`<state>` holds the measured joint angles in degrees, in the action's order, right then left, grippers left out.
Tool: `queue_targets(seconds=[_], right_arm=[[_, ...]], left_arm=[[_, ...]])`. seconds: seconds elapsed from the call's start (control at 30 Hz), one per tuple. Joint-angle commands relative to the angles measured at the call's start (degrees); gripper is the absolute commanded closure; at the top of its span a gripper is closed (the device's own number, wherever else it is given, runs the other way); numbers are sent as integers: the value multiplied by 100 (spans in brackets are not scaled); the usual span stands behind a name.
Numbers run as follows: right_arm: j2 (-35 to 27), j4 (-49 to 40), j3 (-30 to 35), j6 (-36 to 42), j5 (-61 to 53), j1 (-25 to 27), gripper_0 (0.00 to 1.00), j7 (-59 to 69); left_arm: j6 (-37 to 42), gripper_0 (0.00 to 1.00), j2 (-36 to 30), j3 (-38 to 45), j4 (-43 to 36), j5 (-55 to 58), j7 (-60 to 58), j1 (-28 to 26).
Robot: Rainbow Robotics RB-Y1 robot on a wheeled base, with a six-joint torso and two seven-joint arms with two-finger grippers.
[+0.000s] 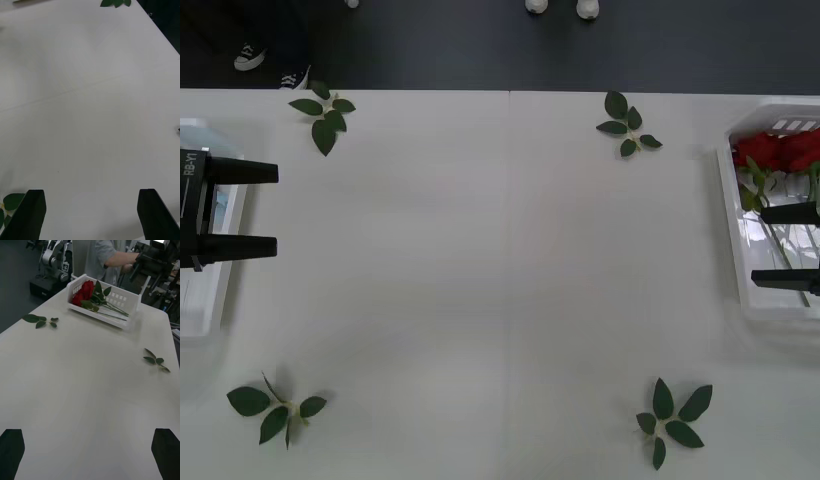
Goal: Put the red flowers into the right box and the blue flowers into the left box
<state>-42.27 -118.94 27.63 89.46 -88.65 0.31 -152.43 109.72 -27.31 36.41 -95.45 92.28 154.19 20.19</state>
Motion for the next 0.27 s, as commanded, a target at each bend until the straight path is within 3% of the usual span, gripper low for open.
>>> queue_targets(seconds=[0.03, 0.27], right_arm=[[34, -156, 76, -7, 6, 83, 28, -6], [34, -156, 76, -7, 6, 83, 28, -6]], left_arm=[[28, 0, -125, -46, -79, 53, 81, 73], [28, 0, -125, -46, -79, 53, 81, 73]])
